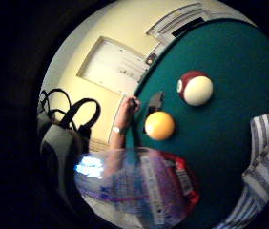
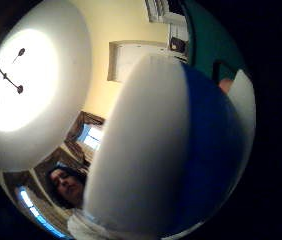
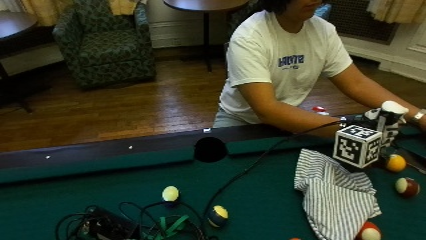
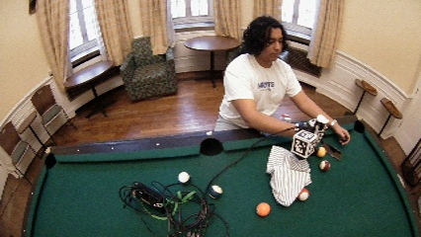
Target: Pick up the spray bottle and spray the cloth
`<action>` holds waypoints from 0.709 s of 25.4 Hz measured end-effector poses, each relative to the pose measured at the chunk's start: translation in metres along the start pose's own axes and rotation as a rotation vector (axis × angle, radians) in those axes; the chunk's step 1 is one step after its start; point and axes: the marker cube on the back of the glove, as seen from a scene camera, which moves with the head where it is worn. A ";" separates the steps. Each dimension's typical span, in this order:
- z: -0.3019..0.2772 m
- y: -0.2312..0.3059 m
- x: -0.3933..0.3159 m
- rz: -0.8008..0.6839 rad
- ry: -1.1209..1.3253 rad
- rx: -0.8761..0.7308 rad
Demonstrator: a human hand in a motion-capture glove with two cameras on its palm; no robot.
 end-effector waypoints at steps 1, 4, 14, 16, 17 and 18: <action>0.001 0.001 0.000 -0.015 0.006 0.005; 0.002 0.004 -0.001 -0.049 0.024 0.005; 0.003 0.003 0.003 -0.030 0.014 -0.016; 0.002 0.003 0.004 -0.014 0.003 -0.039; 0.001 0.002 0.005 -0.003 -0.007 -0.055; -0.001 0.001 0.005 0.011 -0.020 -0.074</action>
